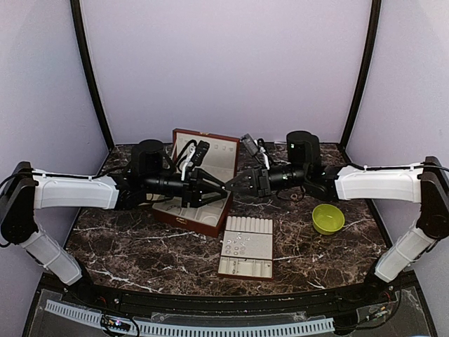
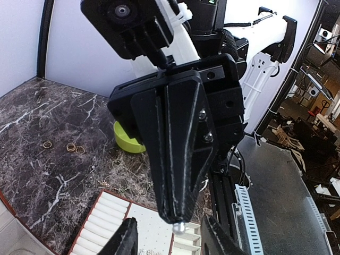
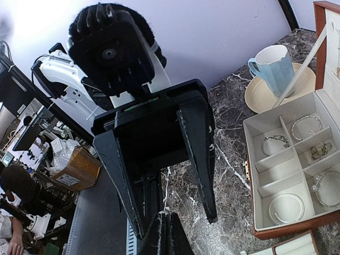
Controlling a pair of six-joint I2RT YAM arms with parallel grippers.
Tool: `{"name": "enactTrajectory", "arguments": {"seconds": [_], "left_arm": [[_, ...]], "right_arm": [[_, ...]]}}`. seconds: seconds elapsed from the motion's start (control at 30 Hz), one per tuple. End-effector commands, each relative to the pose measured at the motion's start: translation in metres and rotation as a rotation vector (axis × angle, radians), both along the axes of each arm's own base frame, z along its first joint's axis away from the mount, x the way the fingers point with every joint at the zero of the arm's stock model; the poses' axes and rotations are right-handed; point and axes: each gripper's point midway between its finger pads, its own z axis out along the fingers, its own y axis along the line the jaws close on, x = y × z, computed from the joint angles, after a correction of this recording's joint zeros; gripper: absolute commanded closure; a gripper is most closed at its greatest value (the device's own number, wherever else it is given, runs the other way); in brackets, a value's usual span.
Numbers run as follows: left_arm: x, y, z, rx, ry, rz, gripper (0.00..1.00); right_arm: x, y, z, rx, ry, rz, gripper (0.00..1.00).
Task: Organize the mixed jewelry
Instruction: Pass from the right arm to the left
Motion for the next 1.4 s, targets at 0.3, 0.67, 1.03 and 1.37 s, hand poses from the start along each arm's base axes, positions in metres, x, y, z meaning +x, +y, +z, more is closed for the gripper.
{"name": "enactTrajectory", "arguments": {"seconds": [0.3, 0.67, 1.03, 1.37], "left_arm": [[-0.0041, -0.0046, 0.0157, -0.033, -0.031, -0.039, 0.72], [-0.0063, -0.0042, 0.0167, -0.036, -0.034, -0.051, 0.87], [-0.0069, -0.0037, 0.0163, -0.035, -0.034, -0.051, 0.93], [-0.0057, -0.0035, 0.0149, -0.032, -0.031, -0.043, 0.97]], "right_arm": [[-0.0023, 0.0057, 0.0137, 0.029, -0.035, 0.025, 1.0], [-0.0021, 0.0058, 0.0108, 0.022, -0.03, 0.024, 1.0], [-0.0008, 0.005, 0.0072, 0.012, -0.027, 0.013, 1.0], [0.0013, 0.0043, 0.006, 0.005, -0.027, -0.003, 0.96]]}}
